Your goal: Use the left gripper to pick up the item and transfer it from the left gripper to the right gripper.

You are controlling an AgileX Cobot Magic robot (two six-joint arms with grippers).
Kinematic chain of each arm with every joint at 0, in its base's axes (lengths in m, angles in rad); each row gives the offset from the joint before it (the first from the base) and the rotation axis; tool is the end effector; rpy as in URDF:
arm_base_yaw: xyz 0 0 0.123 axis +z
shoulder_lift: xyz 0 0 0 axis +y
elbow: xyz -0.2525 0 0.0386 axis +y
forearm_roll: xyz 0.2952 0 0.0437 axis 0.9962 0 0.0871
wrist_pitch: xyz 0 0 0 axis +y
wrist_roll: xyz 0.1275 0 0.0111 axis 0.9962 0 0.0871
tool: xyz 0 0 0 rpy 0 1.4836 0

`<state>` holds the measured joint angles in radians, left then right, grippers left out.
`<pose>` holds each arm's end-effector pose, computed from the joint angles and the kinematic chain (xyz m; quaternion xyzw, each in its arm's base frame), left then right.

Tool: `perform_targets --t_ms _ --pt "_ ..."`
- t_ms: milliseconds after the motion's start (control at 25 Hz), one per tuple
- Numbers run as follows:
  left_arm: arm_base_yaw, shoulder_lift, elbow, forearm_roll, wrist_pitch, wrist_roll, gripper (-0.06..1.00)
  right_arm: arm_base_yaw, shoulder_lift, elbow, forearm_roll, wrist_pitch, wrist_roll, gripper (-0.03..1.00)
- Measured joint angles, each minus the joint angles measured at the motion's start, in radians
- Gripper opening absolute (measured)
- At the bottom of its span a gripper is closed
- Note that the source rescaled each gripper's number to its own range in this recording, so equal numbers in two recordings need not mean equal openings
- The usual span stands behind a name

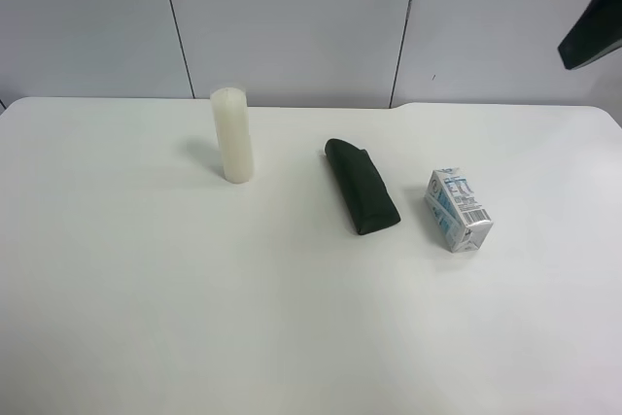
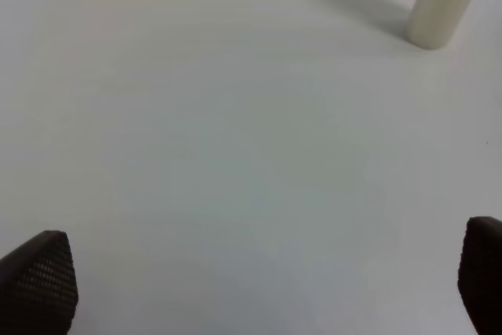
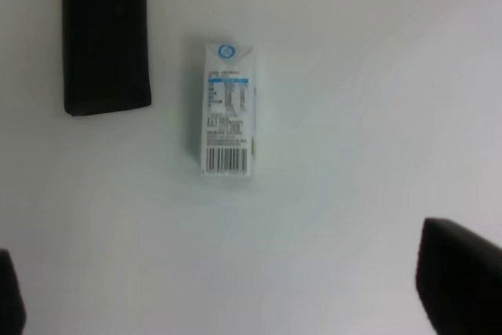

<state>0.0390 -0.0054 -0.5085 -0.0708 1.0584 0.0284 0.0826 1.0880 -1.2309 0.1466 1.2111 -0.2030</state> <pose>0.0978 -0.0041 0.2871 -0.0029 0.8484 -0.0175 0.5290 0.2714 0.0400 0.3447 -0.1311 0.9452 0.0555 0.2937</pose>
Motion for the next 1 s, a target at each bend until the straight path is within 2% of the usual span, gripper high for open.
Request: perform_targets --t_ms 600,760,1000 --pt "0.000 0.000 0.000 0.000 0.000 0.000 1.00 0.000 -0.614 0.545 -0.035 -0.016 0.025 1.00" --pt "0.000 0.000 0.000 0.000 0.000 0.000 1.00 0.000 -0.748 0.620 -0.034 -0.052 0.033 1.00" --pt "0.000 0.000 0.000 0.000 0.000 0.000 1.00 0.000 -0.895 0.654 -0.032 -0.070 0.077 1.00"
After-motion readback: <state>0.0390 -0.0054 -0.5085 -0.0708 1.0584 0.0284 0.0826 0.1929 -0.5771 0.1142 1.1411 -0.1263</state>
